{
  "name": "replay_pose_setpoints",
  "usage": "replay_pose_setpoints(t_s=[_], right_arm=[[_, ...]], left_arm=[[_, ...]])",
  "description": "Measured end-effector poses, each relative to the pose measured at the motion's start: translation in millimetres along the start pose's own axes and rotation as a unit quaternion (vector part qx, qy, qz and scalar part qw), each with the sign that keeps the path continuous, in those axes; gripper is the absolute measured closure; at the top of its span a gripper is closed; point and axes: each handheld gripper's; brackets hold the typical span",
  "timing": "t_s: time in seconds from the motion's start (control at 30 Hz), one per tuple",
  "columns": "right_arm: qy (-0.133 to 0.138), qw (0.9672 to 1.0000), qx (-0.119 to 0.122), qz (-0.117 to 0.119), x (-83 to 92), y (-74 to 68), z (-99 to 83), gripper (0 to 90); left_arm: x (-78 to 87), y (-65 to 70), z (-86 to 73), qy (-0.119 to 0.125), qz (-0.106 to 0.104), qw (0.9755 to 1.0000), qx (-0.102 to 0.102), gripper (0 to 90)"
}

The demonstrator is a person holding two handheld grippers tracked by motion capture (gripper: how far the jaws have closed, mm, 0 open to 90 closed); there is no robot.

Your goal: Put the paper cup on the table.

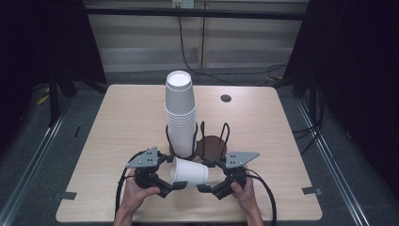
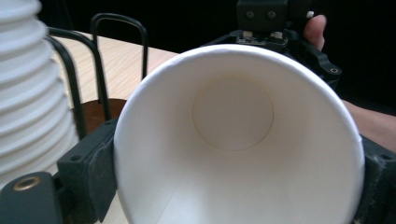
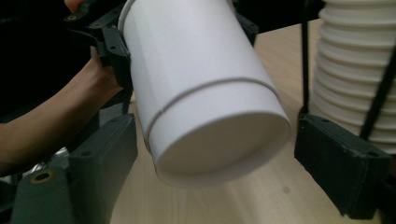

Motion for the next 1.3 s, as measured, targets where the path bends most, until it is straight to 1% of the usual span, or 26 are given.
replay_pose_setpoints(t_s=[0.03,0.07,0.17,0.2,0.33,0.4,0.43,0.47,0.5,0.53,0.6,0.63,0.67,0.73,0.8,0.83,0.87,0.93,1.0,1.03,1.07,1.1,1.13,1.2,1.23,1.3], right_arm=[[0.003,1.0000,-0.004,-0.004,1.7,0.4,-0.4,13.2],[0.007,0.9999,-0.006,-0.012,3.4,0.6,-0.9,13.2],[0.021,0.9996,-0.003,-0.019,7.8,0.6,-1.9,13.3],[0.023,0.9994,-0.006,-0.027,9.1,0.0,-2.1,13.5],[0.040,0.9976,-0.011,-0.056,15.1,-1.1,-5.2,13.5],[0.046,0.9955,-0.006,-0.083,18.9,-2.3,-6.9,13.5],[0.045,0.9933,-0.001,-0.106,20.7,-3.0,-8.0,13.5],[0.043,0.9920,0.002,-0.119,21.5,-2.9,-8.5,13.4],[0.038,0.9897,0.005,-0.138,22.5,-2.9,-9.1,13.3],[0.035,0.9880,0.005,-0.150,22.9,-2.8,-9.7,13.3],[0.041,0.9848,0.011,-0.168,23.3,-2.4,-11.0,13.0],[0.043,0.9818,0.015,-0.185,23.5,-2.8,-11.7,13.0],[0.044,0.9806,0.017,-0.190,23.5,-2.7,-12.2,13.0],[0.055,0.9760,0.022,-0.210,23.4,-2.0,-15.2,13.0],[0.063,0.9713,0.016,-0.229,24.1,-1.4,-19.5,13.1],[0.067,0.9684,0.015,-0.240,24.7,-1.6,-21.2,13.0],[0.073,0.9659,0.018,-0.248,25.8,-2.0,-22.5,13.0],[0.087,0.9625,0.015,-0.257,27.8,-2.8,-24.6,12.9],[0.097,0.9571,0.019,-0.272,28.2,-2.9,-28.1,13.0],[0.100,0.9543,0.018,-0.281,28.2,-2.0,-29.9,13.1],[0.101,0.9524,0.016,-0.287,28.2,-1.8,-31.6,13.1],[0.107,0.9499,0.017,-0.293,27.9,-2.3,-33.4,13.1],[0.111,0.9480,0.018,-0.297,27.9,-2.8,-35.6,13.0],[0.117,0.9459,0.018,-0.302,27.0,-3.3,-40.1,13.0],[0.119,0.9428,0.020,-0.311,26.3,-3.4,-42.7,13.1],[0.125,0.9411,0.021,-0.314,26.6,-4.4,-44.4,13.2]], left_arm=[[1.7,-1.0,0.1,-0.003,0.004,1.0000,0.003,9.5],[3.2,-1.4,0.3,-0.006,0.015,0.9999,0.004,9.5],[7.9,-3.1,0.8,-0.008,0.016,0.9998,0.003,9.6],[8.9,-3.0,1.0,-0.007,0.020,0.9998,0.004,9.6],[13.7,-4.4,2.4,-0.023,0.030,0.9993,0.005,9.6],[16.5,-4.6,5.0,-0.032,0.034,0.9989,-0.001,9.6],[17.6,-4.4,6.0,-0.034,0.034,0.9988,-0.003,9.6],[19.3,-4.3,7.0,-0.033,0.036,0.9988,-0.003,9.6],[21.3,-4.7,7.6,-0.037,0.044,0.9983,-0.005,9.6],[23.2,-5.4,7.8,-0.043,0.052,0.9977,-0.004,9.5],[27.7,-7.9,6.3,-0.048,0.062,0.9969,0.001,9.5],[29.2,-8.9,5.7,-0.048,0.062,0.9969,0.002,9.5],[31.1,-9.9,5.3,-0.048,0.062,0.9969,0.004,9.6],[34.4,-10.7,4.9,-0.048,0.069,0.9965,0.004,9.5],[37.4,-12.2,4.9,-0.050,0.069,0.9964,0.006,9.5],[38.8,-12.8,5.1,-0.056,0.072,0.9958,0.003,9.6],[40.0,-13.4,5.2,-0.065,0.082,0.9945,0.001,9.5],[41.9,-14.3,5.1,-0.078,0.088,0.9931,0.000,9.5],[45.0,-15.7,4.9,-0.077,0.085,0.9934,0.005,9.5],[46.6,-16.0,5.2,-0.082,0.091,0.9925,0.004,9.5],[48.4,-16.2,5.4,-0.091,0.102,0.9906,0.004,9.5],[50.3,-17.0,5.2,-0.094,0.109,0.9896,0.007,9.5],[53.2,-18.0,4.6,-0.094,0.115,0.9888,0.013,9.5],[58.5,-21.5,4.5,-0.099,0.127,0.9869,0.011,9.6],[60.7,-22.8,4.7,-0.099,0.134,0.9859,0.015,9.6],[66.7,-25.2,7.3,-0.105,0.142,0.9841,0.015,9.6]])
Point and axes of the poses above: each handheld gripper's, and its own axes: x roughly backward along the jaws, z roughly out of its top, y roughly to its right, and after that the axes turned 2 degrees about x, right-handed
